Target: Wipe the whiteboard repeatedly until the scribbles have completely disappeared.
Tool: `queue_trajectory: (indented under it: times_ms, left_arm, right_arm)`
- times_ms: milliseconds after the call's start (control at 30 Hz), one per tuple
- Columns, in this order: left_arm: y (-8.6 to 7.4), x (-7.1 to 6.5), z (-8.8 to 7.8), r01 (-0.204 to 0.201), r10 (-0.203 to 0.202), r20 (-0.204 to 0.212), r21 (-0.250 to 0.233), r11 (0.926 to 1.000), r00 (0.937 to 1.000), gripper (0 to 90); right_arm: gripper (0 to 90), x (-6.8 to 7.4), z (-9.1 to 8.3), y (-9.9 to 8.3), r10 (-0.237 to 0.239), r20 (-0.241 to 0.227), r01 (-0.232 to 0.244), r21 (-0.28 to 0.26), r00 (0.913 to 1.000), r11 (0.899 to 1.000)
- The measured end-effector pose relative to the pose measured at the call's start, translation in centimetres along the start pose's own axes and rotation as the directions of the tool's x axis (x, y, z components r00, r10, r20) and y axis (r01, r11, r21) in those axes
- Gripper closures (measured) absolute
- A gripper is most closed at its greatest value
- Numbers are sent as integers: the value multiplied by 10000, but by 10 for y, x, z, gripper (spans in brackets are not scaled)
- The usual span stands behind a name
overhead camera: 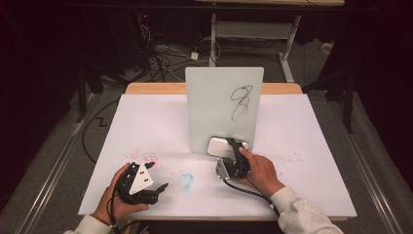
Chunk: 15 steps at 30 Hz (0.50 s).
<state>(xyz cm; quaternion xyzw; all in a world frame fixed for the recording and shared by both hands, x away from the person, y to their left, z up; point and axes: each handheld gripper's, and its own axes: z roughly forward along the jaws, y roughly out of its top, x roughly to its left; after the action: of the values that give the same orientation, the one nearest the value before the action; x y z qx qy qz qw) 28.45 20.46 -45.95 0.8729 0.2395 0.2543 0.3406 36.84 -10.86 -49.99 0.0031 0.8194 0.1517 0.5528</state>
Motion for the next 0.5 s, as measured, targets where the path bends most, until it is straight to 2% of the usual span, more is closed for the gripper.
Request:
queue_trajectory:
  times_ms: [167, 267, 500]
  left_arm:
    - [0, 1, 0, 23, -23, 1, -13, 10000, 10000, 207]
    - [0, 1, 0, 37, -37, -12, -14, 10000, 10000, 207]
    - [0, 0, 0, 25, -25, -13, -1, 10000, 10000, 207]
  right_arm:
    - [310, -4, -4, -16, -172, 35, 171, 232, 9998, 9996]
    - [310, -6, -8, -29, -77, 104, 72, 481, 9999, 9988]
    - [309, -13, -15, -55, -574, 233, 549, 971, 9981, 9938]
